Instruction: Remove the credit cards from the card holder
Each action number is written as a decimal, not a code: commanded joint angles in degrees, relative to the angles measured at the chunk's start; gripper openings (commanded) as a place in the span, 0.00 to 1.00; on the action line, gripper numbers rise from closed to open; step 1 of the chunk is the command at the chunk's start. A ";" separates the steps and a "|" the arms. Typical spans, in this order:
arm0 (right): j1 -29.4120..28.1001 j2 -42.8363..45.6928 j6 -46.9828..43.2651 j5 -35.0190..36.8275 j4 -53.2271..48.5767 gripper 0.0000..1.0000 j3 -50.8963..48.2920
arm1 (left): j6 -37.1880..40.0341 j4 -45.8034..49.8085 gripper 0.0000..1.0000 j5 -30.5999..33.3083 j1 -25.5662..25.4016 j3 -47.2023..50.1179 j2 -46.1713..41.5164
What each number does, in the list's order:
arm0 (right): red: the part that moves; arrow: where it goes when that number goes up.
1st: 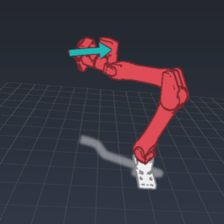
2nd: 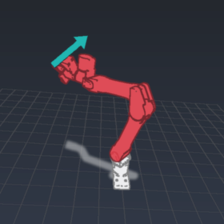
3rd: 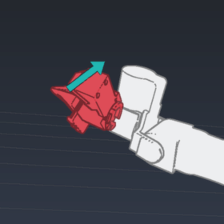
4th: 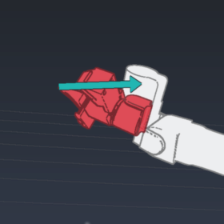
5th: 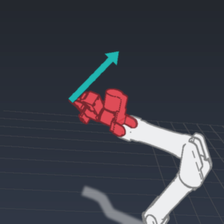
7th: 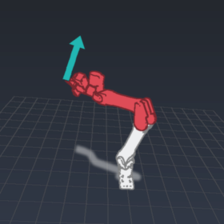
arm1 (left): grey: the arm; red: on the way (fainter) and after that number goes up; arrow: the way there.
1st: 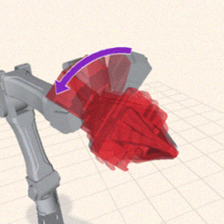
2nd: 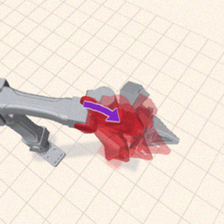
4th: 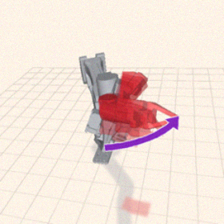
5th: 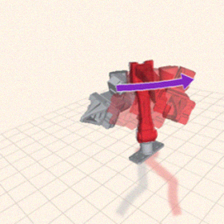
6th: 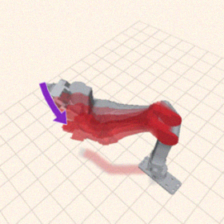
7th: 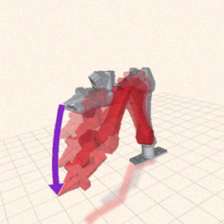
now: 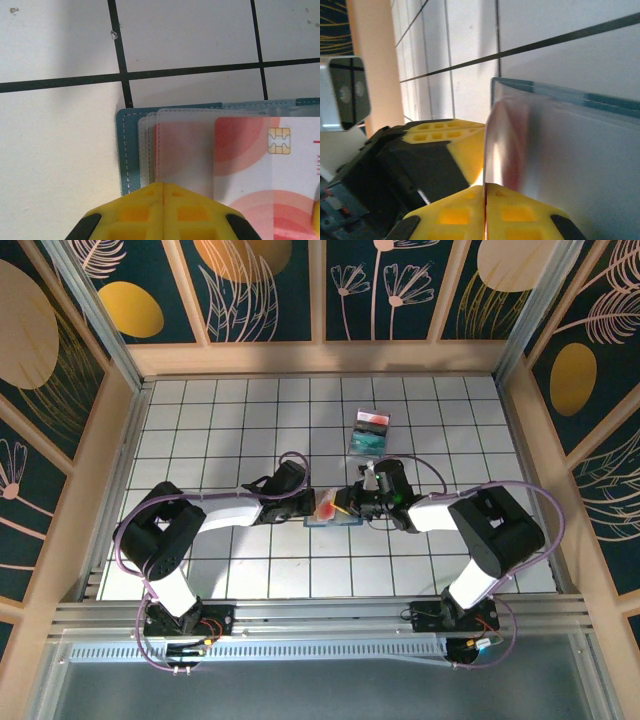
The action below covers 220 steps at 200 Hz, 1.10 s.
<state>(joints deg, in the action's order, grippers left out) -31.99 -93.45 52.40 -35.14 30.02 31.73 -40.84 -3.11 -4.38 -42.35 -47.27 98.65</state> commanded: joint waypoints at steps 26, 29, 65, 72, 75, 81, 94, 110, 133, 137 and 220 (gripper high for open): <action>0.08 1.54 -5.85 5.22 -11.43 0.00 3.48 | -0.84 4.08 0.08 1.82 -0.27 -0.33 1.35; 0.01 1.54 -6.01 5.37 -11.74 0.00 3.58 | -0.78 4.08 0.08 1.81 -0.28 -0.37 1.40; -0.36 2.15 -7.77 7.82 -15.69 0.00 5.14 | -0.27 4.43 0.09 2.84 -0.25 -1.42 1.65; -0.43 2.34 -8.34 8.65 -17.12 0.00 5.61 | -0.12 4.43 0.09 3.09 -0.22 -1.62 1.78; -0.44 2.39 -8.60 9.06 -17.82 0.00 5.82 | -0.08 4.48 0.09 3.29 -0.20 -1.65 1.90; -0.44 2.55 -9.10 9.68 -19.06 0.00 6.27 | 0.05 4.60 0.09 3.63 -0.20 -1.87 2.09; -0.53 3.13 -9.97 11.05 -21.20 0.00 6.91 | 0.37 4.91 0.08 4.40 -0.25 -2.54 2.49; -0.53 3.85 -10.92 12.12 -23.09 0.00 7.43 | 0.78 5.09 0.08 5.52 -0.21 -3.36 3.10; -0.53 5.00 -11.61 12.83 -24.75 0.00 8.07 | 1.97 5.29 0.07 7.56 -0.19 -4.65 4.11; -0.53 5.18 -11.81 12.97 -24.98 0.00 8.15 | 2.28 5.35 0.07 7.95 -0.19 -4.91 4.35; -0.53 10.30 -18.39 20.29 -36.76 0.00 14.51 | 5.31 5.66 0.12 10.06 -0.19 -7.83 3.74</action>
<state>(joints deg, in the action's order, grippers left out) -32.32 -86.21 38.50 -19.73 -0.38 42.22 -36.88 0.51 5.02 -42.46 -53.65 102.50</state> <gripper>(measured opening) 0.049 0.103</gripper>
